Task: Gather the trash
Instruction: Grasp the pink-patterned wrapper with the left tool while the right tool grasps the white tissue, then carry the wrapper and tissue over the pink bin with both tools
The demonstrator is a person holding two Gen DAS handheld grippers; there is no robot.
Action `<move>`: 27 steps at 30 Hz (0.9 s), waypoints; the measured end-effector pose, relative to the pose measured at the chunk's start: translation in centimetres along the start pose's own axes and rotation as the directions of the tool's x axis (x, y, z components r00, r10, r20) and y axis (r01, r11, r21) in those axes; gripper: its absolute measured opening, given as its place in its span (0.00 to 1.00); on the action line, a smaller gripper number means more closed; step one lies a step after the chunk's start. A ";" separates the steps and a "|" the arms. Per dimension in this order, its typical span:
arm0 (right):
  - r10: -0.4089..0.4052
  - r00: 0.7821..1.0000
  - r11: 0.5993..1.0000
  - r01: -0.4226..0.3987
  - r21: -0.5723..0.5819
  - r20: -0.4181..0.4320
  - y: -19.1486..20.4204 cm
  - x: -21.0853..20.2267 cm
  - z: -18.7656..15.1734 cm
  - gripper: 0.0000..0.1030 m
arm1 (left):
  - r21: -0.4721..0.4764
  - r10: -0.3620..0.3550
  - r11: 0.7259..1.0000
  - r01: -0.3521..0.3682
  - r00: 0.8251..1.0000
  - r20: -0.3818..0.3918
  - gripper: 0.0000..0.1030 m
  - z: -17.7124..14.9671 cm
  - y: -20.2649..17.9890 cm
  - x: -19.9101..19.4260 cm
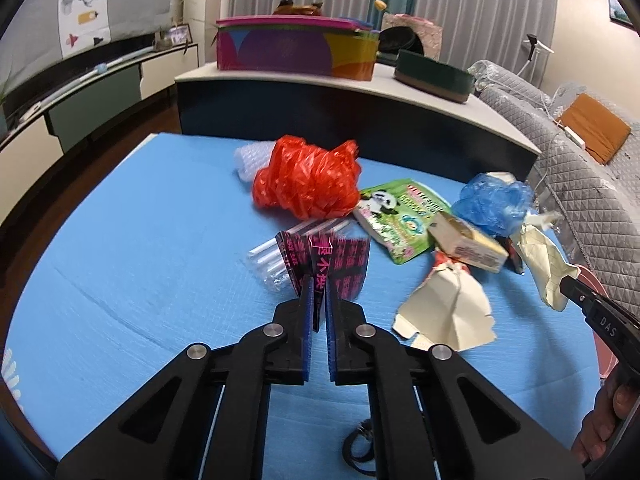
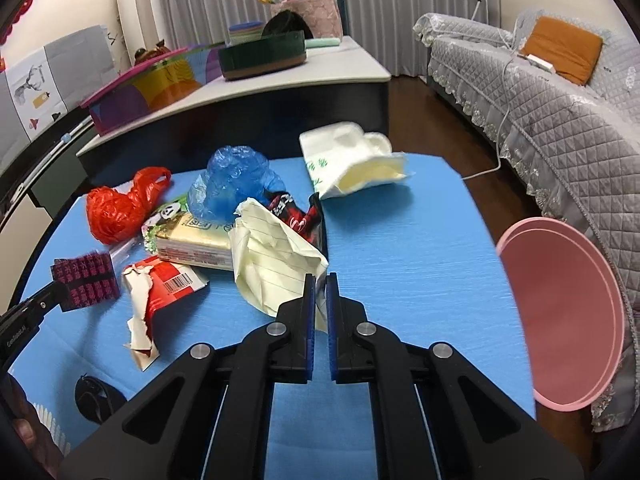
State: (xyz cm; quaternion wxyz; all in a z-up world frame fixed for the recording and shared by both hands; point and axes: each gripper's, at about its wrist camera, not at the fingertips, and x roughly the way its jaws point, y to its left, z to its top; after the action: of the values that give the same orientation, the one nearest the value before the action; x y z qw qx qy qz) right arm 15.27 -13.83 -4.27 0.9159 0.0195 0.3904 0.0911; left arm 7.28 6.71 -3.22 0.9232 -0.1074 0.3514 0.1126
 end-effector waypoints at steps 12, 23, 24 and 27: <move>-0.027 0.996 1.000 0.027 0.007 0.084 -1.6 -5.5 -0.7 0.05 | 0.045 -0.049 0.998 0.046 0.997 0.063 0.05 -0.4 -1.9 -3.6; -0.085 0.986 0.995 0.078 0.057 0.141 -5.2 -9.1 -1.1 0.05 | 0.110 -0.118 0.988 0.105 0.986 0.117 0.05 0.1 -5.3 -6.2; -0.090 0.985 0.995 0.082 0.061 0.145 -5.4 -9.3 -1.1 0.05 | 0.120 -0.127 0.986 0.113 0.985 0.119 0.05 0.1 -5.8 -6.5; -0.110 0.981 0.992 0.099 0.075 0.159 -6.5 -10.2 -1.2 0.05 | 0.142 -0.152 0.981 0.134 0.981 0.121 0.05 0.2 -7.0 -7.1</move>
State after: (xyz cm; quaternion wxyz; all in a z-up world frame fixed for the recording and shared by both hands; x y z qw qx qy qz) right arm 8.49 -22.16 1.41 0.9471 0.0370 0.3177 0.0278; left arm 4.22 -0.86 2.52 0.9552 -0.0629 0.2878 0.0291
